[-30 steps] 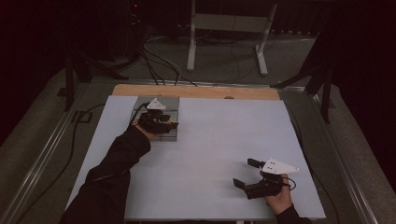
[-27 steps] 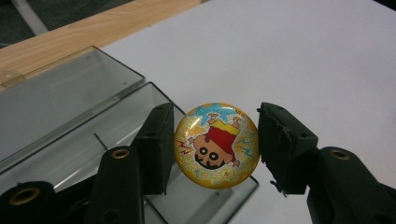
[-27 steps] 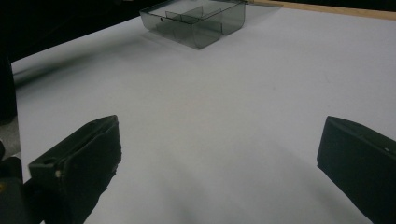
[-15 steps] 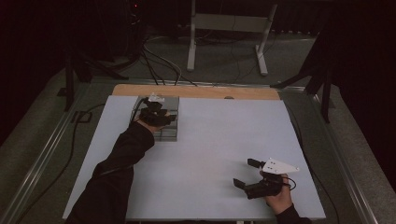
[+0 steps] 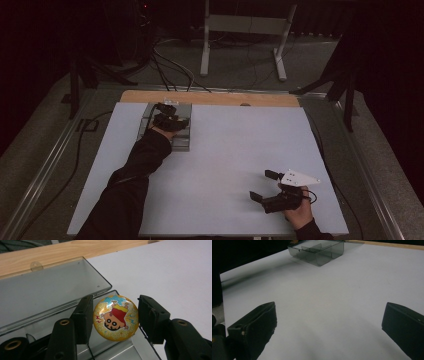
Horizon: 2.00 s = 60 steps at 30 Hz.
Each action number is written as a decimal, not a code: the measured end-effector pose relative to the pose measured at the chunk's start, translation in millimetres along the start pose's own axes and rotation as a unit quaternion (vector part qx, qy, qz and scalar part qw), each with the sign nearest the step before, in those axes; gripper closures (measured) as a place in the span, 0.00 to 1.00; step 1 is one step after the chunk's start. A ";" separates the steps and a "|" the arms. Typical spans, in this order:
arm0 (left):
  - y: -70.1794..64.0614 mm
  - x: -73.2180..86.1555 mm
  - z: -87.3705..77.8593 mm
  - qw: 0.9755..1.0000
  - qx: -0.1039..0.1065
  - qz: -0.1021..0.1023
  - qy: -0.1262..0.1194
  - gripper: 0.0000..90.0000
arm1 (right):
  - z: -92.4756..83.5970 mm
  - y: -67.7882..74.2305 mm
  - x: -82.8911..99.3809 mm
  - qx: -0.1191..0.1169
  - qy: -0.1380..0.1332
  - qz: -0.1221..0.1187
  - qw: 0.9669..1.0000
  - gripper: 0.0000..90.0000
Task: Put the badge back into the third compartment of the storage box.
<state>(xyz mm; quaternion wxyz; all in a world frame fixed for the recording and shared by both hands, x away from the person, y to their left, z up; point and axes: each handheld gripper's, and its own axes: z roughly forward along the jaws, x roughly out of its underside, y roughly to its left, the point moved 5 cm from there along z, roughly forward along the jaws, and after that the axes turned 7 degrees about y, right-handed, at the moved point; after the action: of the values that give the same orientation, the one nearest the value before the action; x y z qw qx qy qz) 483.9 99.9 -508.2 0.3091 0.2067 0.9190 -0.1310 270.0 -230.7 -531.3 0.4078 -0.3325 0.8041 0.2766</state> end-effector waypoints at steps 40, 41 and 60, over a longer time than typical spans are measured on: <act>-7.2 -0.3 -13.6 0.999 0.024 -0.033 -0.005 0.02 | -0.4 -0.6 0.3 0.001 0.001 -0.002 1.000 0.00; -7.9 0.1 -14.1 0.999 0.025 -0.031 -0.005 0.02 | -0.4 -0.6 0.3 0.001 0.002 -0.003 1.000 0.00; -15.0 22.8 -59.2 0.997 0.069 0.024 -0.018 0.01 | -2.0 -0.5 -0.5 0.000 -0.002 0.000 1.000 0.00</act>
<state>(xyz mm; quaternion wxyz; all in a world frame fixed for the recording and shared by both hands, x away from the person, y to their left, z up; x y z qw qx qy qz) 430.1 115.3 -474.9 0.3133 0.2470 0.8970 -0.1905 269.6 -232.3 -529.9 0.4095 -0.3319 0.8033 0.2774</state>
